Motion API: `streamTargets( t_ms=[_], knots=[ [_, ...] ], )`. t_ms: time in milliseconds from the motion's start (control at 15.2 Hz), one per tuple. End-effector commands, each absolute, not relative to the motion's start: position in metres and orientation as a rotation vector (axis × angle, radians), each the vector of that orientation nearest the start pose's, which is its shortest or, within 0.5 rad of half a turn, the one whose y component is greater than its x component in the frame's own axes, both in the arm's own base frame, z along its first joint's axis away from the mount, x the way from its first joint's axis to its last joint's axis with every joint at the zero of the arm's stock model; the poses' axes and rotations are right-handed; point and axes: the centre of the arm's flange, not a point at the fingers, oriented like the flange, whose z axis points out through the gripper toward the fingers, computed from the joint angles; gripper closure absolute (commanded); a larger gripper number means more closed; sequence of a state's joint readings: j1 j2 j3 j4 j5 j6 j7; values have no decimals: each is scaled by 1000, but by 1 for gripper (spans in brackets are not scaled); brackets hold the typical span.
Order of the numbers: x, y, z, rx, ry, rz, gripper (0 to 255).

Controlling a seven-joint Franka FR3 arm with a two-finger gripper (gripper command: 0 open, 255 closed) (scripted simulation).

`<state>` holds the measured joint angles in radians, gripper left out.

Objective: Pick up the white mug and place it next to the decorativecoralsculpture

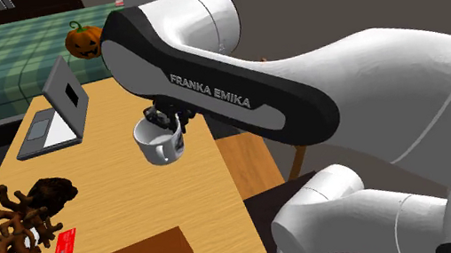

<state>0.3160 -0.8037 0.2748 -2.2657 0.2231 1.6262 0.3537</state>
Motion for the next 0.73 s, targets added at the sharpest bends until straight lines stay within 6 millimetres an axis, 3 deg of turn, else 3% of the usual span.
streamTargets(
  t_ms=[0,660],
  knots=[
    [226,248,635,-3040,-263,-181,255],
    [207,379,635,-3040,-263,-181,255]
  ],
)
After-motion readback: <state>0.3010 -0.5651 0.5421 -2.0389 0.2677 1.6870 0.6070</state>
